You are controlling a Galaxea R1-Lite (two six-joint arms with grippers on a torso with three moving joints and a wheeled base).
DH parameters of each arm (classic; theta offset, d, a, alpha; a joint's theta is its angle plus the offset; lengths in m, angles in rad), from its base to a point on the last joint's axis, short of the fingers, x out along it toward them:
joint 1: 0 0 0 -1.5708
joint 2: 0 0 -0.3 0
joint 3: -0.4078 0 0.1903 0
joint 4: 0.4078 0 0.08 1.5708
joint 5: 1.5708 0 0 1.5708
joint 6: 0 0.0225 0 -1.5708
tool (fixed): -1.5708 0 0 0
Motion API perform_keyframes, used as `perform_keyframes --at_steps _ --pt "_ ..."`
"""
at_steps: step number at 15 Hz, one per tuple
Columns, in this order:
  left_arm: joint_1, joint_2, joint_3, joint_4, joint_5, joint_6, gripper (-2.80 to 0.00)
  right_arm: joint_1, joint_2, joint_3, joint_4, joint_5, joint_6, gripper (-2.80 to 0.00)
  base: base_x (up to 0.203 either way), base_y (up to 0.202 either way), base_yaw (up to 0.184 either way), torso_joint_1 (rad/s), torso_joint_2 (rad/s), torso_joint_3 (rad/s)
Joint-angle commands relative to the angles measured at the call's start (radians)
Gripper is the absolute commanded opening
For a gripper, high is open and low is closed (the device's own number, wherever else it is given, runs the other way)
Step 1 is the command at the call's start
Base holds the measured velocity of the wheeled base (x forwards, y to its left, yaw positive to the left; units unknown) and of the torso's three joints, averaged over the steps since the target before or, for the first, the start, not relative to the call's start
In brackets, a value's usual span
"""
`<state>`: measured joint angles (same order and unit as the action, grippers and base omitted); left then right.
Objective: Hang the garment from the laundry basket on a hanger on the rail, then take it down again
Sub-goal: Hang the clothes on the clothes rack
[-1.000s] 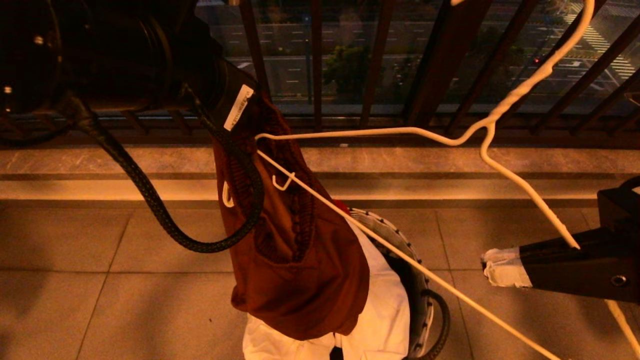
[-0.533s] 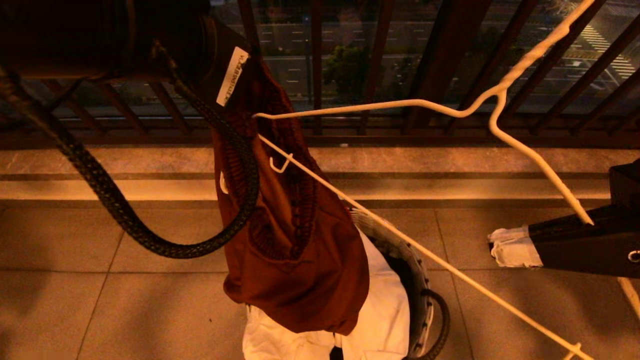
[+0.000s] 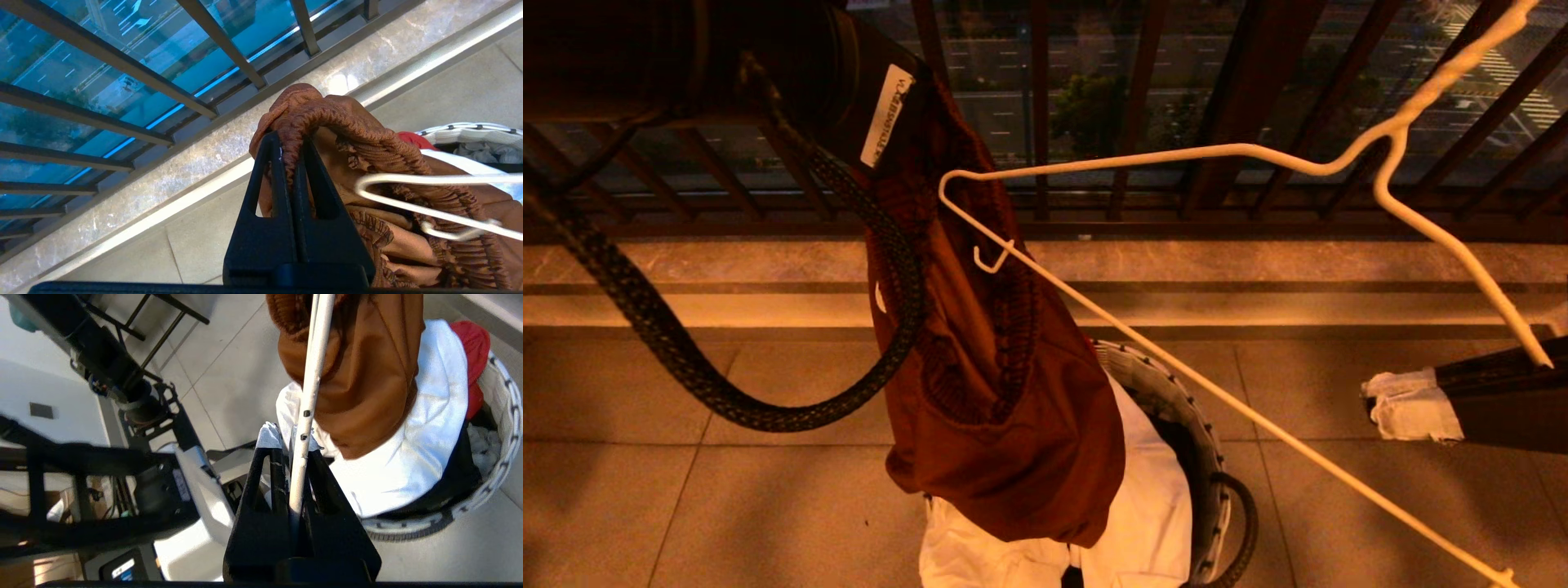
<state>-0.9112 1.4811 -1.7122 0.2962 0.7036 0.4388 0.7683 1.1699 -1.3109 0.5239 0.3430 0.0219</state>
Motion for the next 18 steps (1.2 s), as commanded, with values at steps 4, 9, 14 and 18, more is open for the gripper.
perform_keyframes --at_steps 4,9,14,18 --pt "0.021 -0.012 0.026 0.003 0.005 0.0 -2.8 -0.001 -0.11 0.002 0.043 -0.007 0.001 -2.8 0.0 0.0 0.0 0.0 0.0 0.0" --pt "0.042 -0.008 0.019 0.001 0.005 0.006 -2.8 -0.001 -0.165 0.024 0.054 -0.064 0.0 -2.8 0.0 0.0 0.0 0.0 0.0 0.0" --pt "0.041 -0.021 0.016 0.004 0.007 0.011 -2.8 -0.003 -0.164 0.024 0.05 -0.065 0.0 -2.8 0.0 0.0 0.0 0.003 0.0 0.116" --pt "0.041 -0.036 0.016 0.004 0.007 0.035 -2.8 -0.001 -0.164 0.024 0.048 -0.068 0.0 -2.8 0.0 0.0 0.0 0.003 0.0 0.2"
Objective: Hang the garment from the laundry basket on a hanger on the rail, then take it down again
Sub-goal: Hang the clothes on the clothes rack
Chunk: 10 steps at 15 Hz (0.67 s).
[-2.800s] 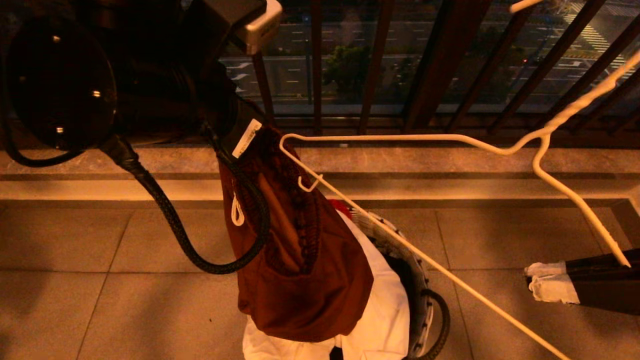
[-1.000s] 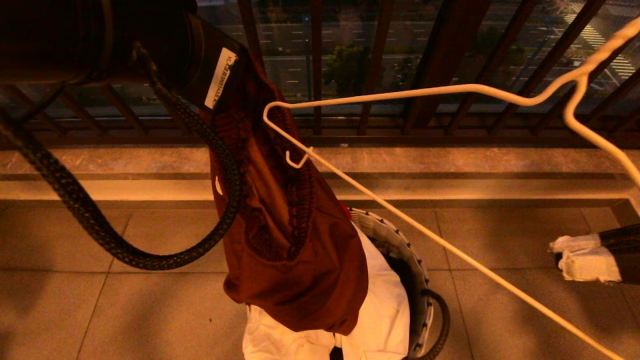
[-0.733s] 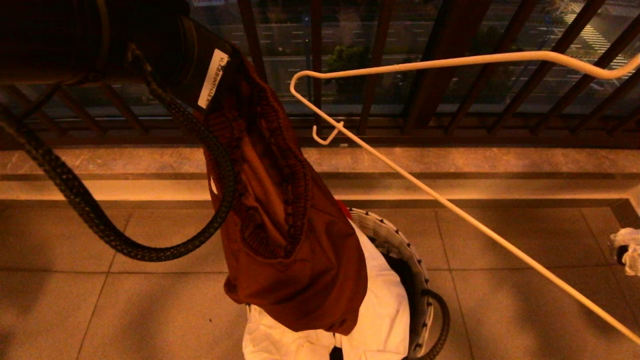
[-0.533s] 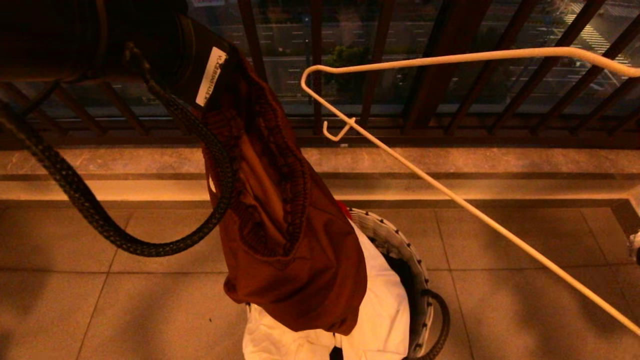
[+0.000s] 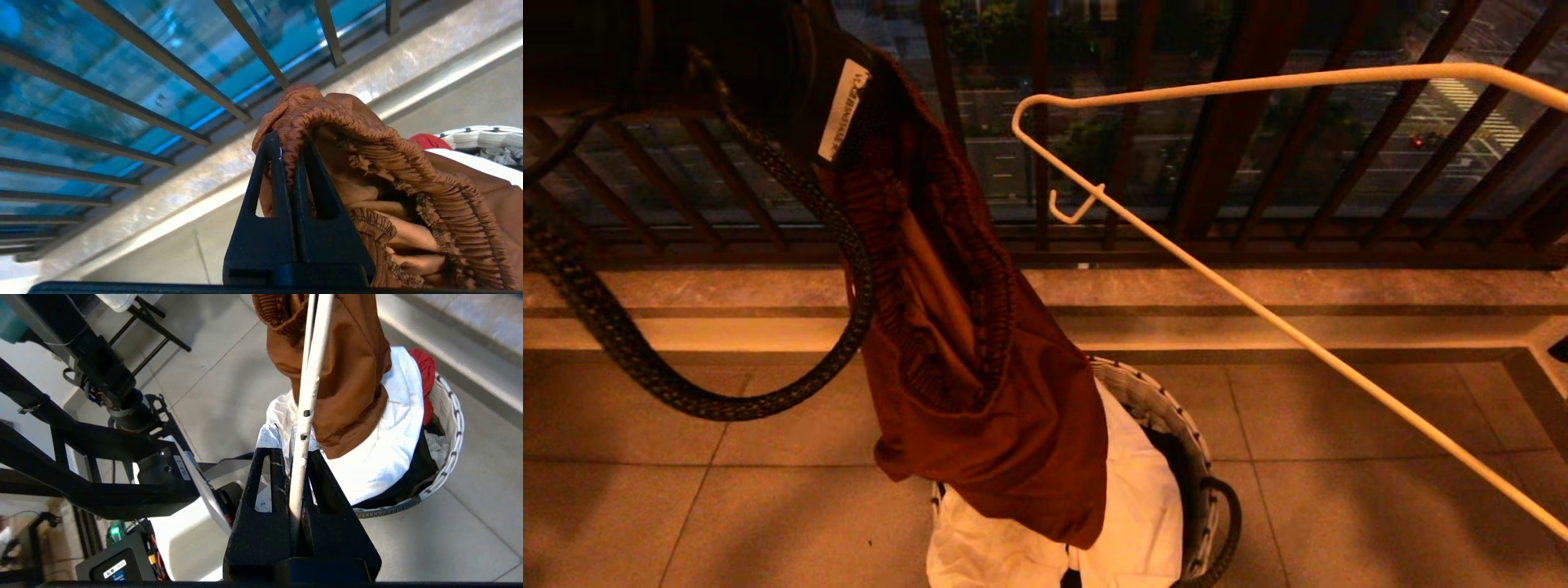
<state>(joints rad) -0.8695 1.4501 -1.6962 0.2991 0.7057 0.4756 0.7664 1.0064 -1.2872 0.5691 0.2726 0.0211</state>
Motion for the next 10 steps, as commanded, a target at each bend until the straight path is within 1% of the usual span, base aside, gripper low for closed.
perform_keyframes --at_steps 1,10 --pt "0.0 -0.007 0.001 0.002 0.004 0.01 -2.8 0.001 0.0 0.0 0.003 0.002 0.0 -2.8 0.0 0.0 0.0 0.002 0.0 0.205" --pt "0.0 -0.013 0.013 0.003 0.006 0.014 -2.8 0.001 -0.009 0.008 0.0 0.0 0.0 -2.8 0.0 0.0 0.0 0.002 0.0 0.204"
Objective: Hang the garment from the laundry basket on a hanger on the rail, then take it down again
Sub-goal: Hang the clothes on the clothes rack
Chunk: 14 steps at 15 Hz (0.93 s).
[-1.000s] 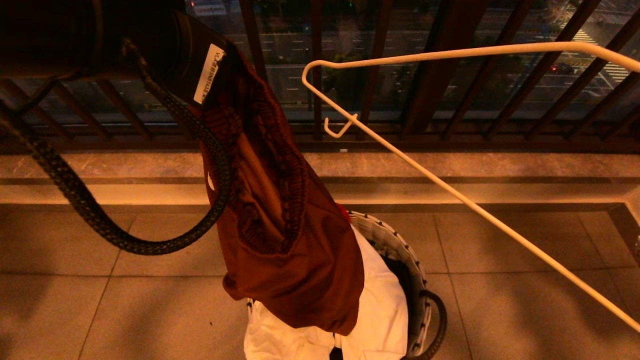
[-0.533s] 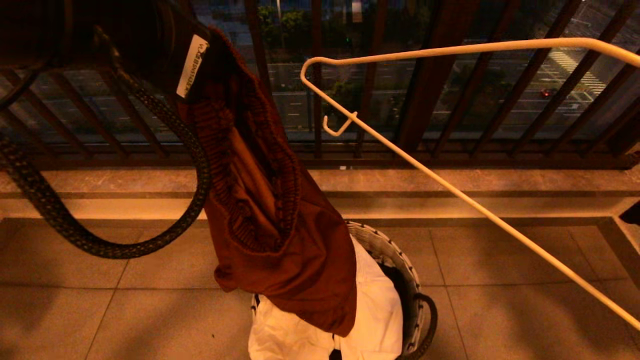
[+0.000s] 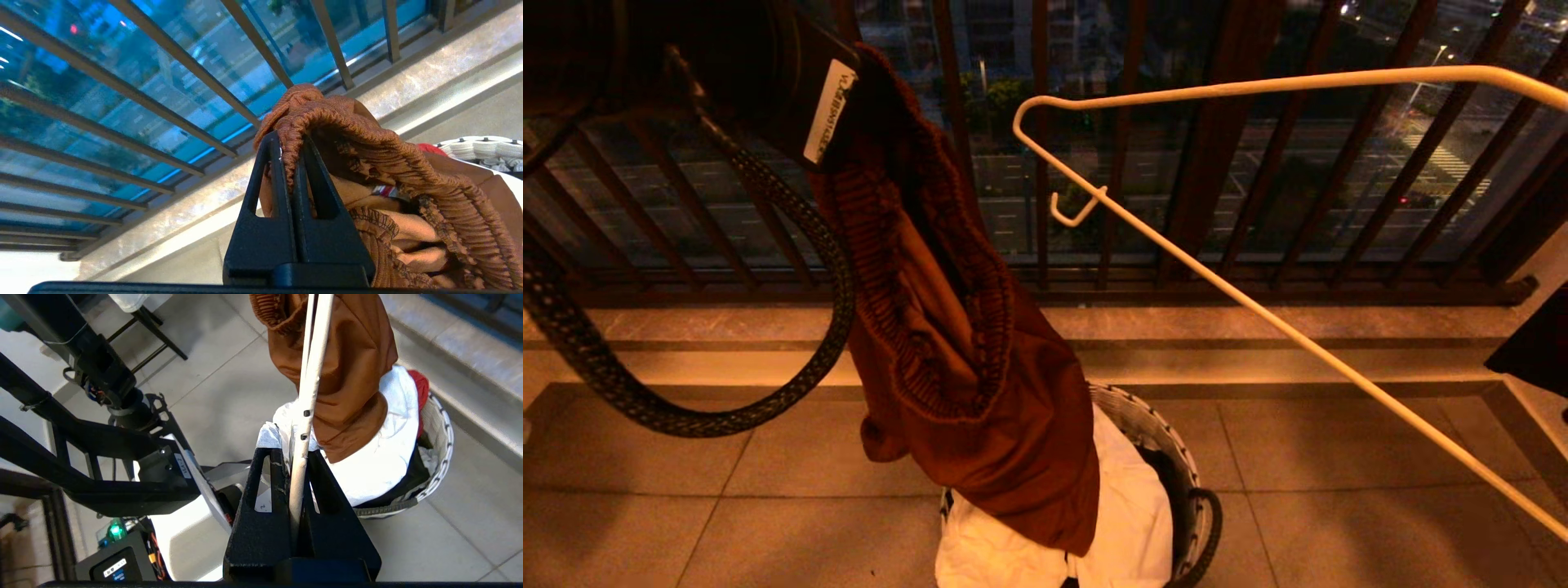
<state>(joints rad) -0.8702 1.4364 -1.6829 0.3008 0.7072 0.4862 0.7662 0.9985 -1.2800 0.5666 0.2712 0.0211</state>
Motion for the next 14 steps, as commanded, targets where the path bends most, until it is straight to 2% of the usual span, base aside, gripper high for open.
perform_keyframes --at_steps 1,14 --pt "0.0 0.001 0.005 0.001 0.005 0.003 -2.8 0.0 -0.004 0.002 0.002 0.001 0.0 -2.8 0.0 0.0 0.0 0.003 0.01 0.21" --pt "0.0 -0.002 0.034 -0.003 0.006 0.003 -2.8 0.001 -0.029 0.039 0.005 0.0 0.0 -2.8 0.0 0.0 0.0 0.002 0.0 0.202"
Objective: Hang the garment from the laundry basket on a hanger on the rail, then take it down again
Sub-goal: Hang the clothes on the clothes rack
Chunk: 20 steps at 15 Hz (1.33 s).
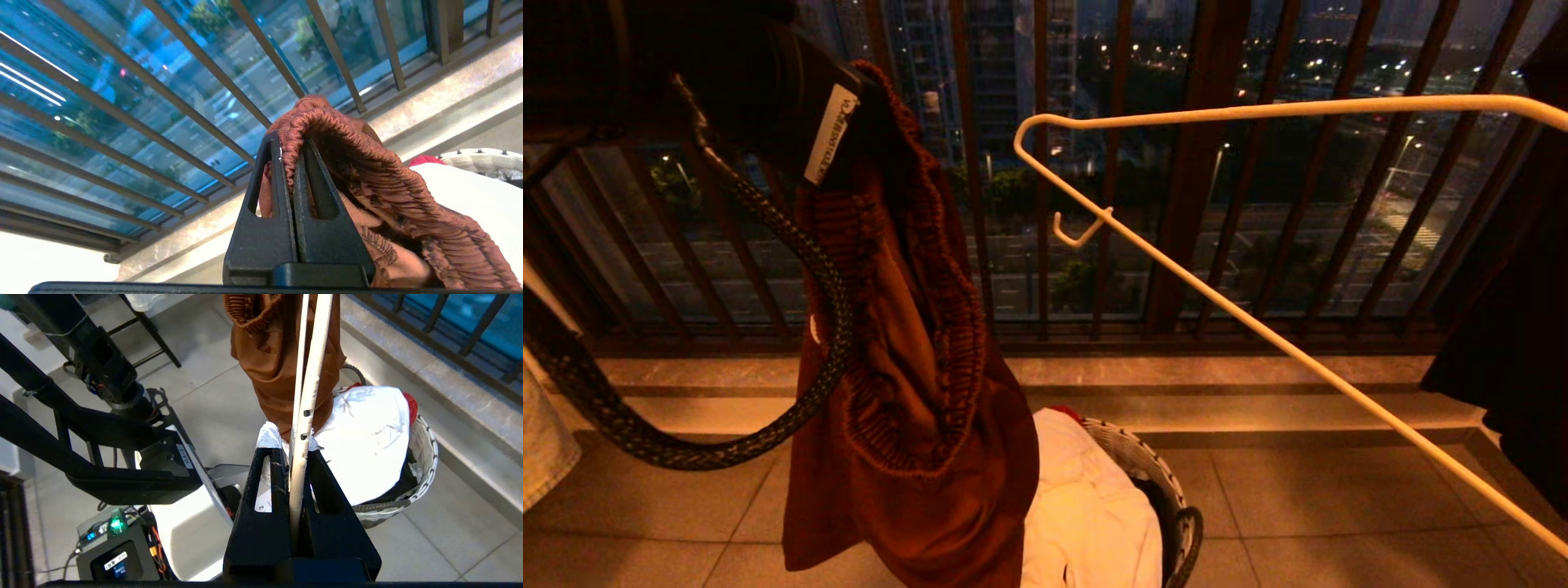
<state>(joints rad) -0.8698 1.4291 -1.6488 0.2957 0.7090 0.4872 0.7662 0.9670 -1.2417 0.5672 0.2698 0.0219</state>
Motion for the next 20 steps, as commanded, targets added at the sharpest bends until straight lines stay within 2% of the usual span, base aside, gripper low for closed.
perform_keyframes --at_steps 1,5,8,14,20 --pt "0.0 0.004 0.0 0.0 0.004 0.001 -2.8 -0.001 0.002 0.004 0.005 0.002 0.0 -2.8 0.0 0.0 0.0 0.001 0.0 0.181" --pt "0.0 -0.001 0.0 0.0 -0.004 -0.002 -2.8 0.002 0.01 0.024 0.005 0.009 -0.003 -2.8 0.0 0.0 0.0 0.002 0.0 0.051" --pt "0.005 0.006 -0.013 0.0 -0.061 0.0 -2.8 0.003 0.055 0.028 0.005 0.014 -0.023 -2.8 0.0 0.0 0.0 0.0 0.0 0.0" --pt "0.099 0.082 -0.072 -0.001 -0.062 0.004 -2.8 0.025 0.102 -0.003 -0.003 0.023 -0.037 -2.8 0.0 0.0 0.0 0.0 0.0 0.0" --pt "0.104 0.159 -0.16 -0.003 -0.071 -0.005 -2.8 0.028 0.244 -0.068 -0.043 0.02 -0.037 -2.8 0.0 0.0 0.0 0.0 0.0 0.0"
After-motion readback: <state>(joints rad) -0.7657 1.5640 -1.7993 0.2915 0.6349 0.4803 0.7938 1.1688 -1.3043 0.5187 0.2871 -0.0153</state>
